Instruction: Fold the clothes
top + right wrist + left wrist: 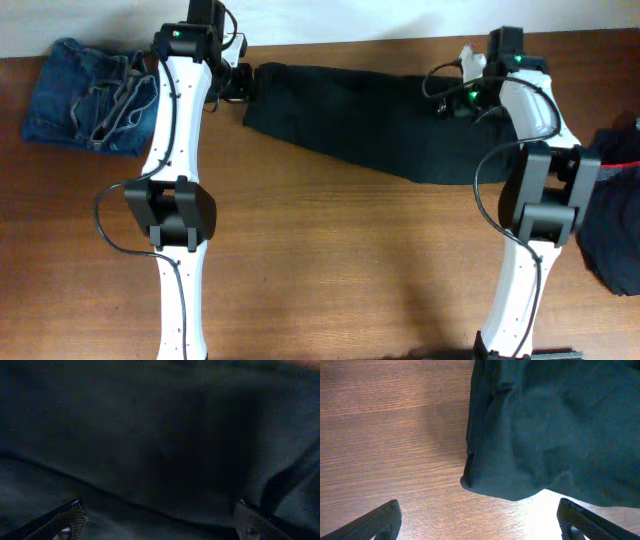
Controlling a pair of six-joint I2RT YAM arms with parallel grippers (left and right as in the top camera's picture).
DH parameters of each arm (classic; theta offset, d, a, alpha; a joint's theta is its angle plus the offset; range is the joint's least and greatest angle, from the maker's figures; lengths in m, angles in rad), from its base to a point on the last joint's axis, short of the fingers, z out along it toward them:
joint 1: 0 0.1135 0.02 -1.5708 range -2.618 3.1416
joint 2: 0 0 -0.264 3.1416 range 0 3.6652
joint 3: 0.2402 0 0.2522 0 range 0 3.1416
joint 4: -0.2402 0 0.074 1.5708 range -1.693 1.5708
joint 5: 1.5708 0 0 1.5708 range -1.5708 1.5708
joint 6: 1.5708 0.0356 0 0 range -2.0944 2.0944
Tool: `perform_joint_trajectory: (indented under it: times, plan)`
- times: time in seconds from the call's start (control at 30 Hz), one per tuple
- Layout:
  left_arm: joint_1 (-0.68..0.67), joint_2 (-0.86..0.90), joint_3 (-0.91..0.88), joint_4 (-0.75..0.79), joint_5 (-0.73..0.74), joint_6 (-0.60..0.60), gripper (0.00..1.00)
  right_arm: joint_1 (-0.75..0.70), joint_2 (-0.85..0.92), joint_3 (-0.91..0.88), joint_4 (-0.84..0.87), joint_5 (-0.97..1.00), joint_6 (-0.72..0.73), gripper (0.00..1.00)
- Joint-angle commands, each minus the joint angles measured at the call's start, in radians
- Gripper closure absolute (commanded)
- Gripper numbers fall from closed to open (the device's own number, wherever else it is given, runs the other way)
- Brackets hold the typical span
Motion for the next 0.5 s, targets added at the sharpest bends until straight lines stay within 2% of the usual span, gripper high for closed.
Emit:
perform_joint_trajectory:
  times: [0.0,0.1,0.27,0.37,0.47]
  plan:
    - [0.004,0.000,0.007,-0.007,-0.008,0.015,0.01,-0.003,0.010,0.014,-0.004,0.014,-0.039,0.00]
    - [0.004,0.000,0.007,-0.008,-0.008,0.015,0.01,-0.003,0.022,0.014,-0.032,0.011,-0.049,0.02]
    - [0.004,0.000,0.007,-0.008,-0.013,0.015,0.01,-0.003,0.026,0.014,-0.126,-0.005,-0.230,0.03]
    - [0.004,0.000,0.007,-0.007,-0.012,0.015,0.01,-0.003,0.026,0.014,-0.140,-0.010,-0.274,0.03]
    - [0.004,0.000,0.007,-0.010,-0.012,0.015,0.01,-0.003,0.026,0.014,-0.123,-0.027,-0.283,0.17]
